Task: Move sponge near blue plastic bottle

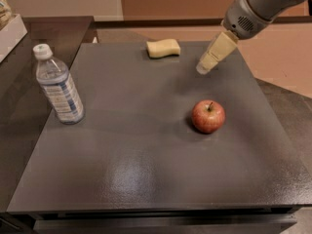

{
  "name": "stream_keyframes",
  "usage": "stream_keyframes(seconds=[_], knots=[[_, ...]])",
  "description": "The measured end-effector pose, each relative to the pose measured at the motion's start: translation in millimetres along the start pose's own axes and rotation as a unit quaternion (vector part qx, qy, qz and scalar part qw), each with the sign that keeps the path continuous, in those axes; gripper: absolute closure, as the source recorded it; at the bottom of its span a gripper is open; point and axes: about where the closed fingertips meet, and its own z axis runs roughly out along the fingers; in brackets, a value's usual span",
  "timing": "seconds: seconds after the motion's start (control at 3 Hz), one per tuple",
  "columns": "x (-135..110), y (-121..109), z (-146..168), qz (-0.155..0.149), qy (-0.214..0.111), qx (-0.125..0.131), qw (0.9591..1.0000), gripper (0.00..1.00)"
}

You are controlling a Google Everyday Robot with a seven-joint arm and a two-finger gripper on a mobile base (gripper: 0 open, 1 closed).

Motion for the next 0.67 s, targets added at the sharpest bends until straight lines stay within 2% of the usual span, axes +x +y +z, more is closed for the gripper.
stream_keyframes(seconds=[0.33, 0.67], knots=[[-19.4, -26.8, 36.8, 0.031, -0.018, 0.000, 0.9994, 0.00], [-42.4, -44.7, 70.4, 0.045, -0.034, -0.007, 0.9984, 0.00]])
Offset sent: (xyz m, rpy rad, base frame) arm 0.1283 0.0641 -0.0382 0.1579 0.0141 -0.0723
